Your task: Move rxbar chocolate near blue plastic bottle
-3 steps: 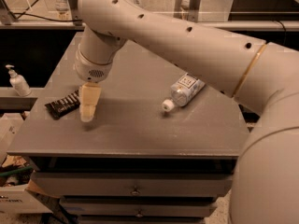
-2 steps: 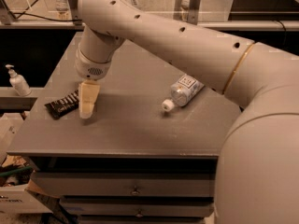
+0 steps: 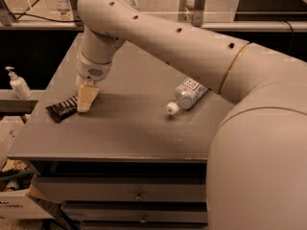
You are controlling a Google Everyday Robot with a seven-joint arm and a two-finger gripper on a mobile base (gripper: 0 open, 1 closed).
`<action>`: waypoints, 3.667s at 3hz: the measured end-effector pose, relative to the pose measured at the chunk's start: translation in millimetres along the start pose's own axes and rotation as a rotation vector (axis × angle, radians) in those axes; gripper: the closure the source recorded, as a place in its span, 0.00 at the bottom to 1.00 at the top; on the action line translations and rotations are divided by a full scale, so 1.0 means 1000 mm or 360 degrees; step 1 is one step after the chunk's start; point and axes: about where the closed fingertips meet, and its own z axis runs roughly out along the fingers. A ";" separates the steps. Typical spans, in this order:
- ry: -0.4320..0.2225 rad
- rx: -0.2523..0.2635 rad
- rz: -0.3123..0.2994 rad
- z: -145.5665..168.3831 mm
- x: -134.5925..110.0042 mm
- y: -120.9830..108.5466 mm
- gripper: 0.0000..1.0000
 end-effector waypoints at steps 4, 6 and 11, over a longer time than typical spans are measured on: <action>0.0069 0.0071 0.0089 -0.037 0.032 0.006 1.00; 0.0058 0.0180 0.0152 -0.075 0.055 0.010 1.00; 0.0129 0.0648 0.0494 -0.239 0.184 0.055 1.00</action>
Offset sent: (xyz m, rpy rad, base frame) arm 0.0070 -0.0334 0.0108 -0.0338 -0.0084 -0.0584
